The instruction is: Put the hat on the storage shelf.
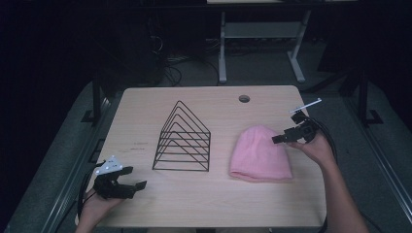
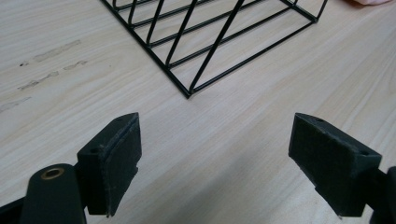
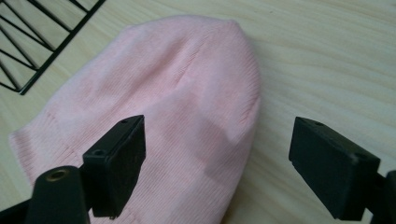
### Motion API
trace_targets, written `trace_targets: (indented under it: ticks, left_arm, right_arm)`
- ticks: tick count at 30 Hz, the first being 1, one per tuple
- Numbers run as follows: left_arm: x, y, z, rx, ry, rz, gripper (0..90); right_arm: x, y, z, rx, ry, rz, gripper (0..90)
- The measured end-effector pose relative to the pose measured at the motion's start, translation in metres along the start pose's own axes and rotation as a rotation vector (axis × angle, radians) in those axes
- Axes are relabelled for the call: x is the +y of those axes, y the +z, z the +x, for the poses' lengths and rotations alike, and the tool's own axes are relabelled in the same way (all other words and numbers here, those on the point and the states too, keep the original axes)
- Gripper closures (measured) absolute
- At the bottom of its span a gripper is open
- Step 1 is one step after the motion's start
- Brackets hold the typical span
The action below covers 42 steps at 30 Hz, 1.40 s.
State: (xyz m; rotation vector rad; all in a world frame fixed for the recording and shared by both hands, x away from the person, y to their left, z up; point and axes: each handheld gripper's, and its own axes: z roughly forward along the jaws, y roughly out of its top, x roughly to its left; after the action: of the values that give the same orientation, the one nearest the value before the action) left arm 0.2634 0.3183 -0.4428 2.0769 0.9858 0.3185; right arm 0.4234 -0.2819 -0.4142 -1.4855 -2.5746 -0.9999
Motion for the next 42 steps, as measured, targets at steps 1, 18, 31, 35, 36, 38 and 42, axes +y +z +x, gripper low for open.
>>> trace_targets:
  ticks: [1,18,31,35,36,38,42]
  left_arm:
    - [0.0,0.0,0.0,0.0,0.0,0.0,17.1]
    - [-0.002,0.0,0.005,0.005,-0.006,0.011,17.2]
    - [-0.004,0.0,0.012,0.003,-0.03,0.011,17.3]
    - [-0.004,-0.002,0.015,0.011,-0.041,0.002,17.2]
    - [-0.004,-0.003,0.015,0.012,-0.042,0.001,17.2]
    - [-0.005,-0.003,0.015,0.014,-0.037,0.004,17.3]
    - [-0.005,-0.004,0.014,0.007,-0.048,0.001,17.2]
  right_arm:
    - [0.002,0.001,-0.002,-0.001,0.006,0.003,19.6]
    - [0.028,0.025,-0.018,0.011,0.046,0.081,33.2]
    - [0.028,0.046,-0.026,0.053,0.08,0.157,49.0]
    - [0.029,0.049,-0.027,0.067,0.085,0.168,51.9]
    - [0.029,0.05,-0.026,0.072,0.092,0.177,53.1]
    - [0.028,0.051,-0.027,0.085,0.103,0.181,55.4]
    - [0.025,0.054,-0.03,0.11,0.125,0.176,61.6]
